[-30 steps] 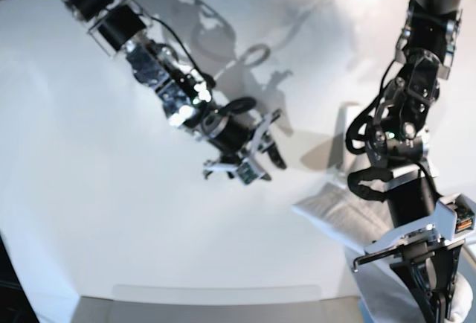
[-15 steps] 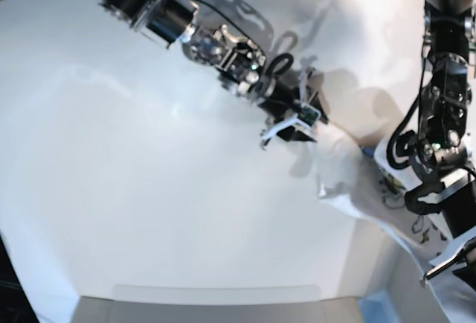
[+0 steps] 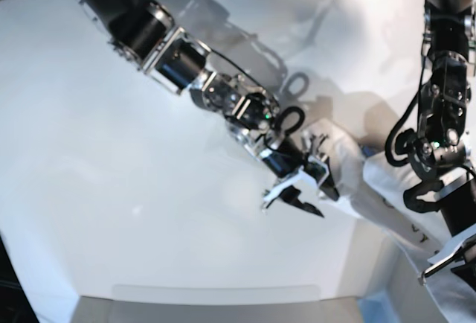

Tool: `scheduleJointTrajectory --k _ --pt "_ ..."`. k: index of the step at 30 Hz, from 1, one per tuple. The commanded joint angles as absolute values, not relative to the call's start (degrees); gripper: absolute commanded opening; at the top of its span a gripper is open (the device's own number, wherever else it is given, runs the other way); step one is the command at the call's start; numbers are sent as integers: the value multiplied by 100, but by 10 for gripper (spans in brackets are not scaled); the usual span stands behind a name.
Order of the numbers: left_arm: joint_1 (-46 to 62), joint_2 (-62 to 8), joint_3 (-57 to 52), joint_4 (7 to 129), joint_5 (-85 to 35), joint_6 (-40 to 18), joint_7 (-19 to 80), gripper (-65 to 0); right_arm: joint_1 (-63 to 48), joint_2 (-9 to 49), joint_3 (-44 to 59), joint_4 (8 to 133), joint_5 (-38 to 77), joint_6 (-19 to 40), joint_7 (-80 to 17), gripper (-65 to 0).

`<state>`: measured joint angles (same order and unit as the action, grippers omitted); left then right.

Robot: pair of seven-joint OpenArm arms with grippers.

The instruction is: Layout the t-shirt on the table in an organized manner, then fold the t-shirt properly

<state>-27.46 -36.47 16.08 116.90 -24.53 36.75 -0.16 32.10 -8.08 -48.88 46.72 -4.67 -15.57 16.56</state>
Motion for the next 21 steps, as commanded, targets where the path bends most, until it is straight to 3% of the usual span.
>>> scheduleJointTrajectory --k 1,9,21 --pt "-2888 -3705 1569 11767 -2360 3662 -180 -616 3459 -892 -4866 4769 -479 -1420 1745 -383" --pt "-2879 -3688 1578 11767 -2360 3662 -154 -616 3916 -900 -5314 4567 -435 -1191 1385 -383" --pt "-2879 -3688 1578 11767 -2360 3662 -154 -616 3688 -900 -5956 4637 -66 -1191 1376 -383"
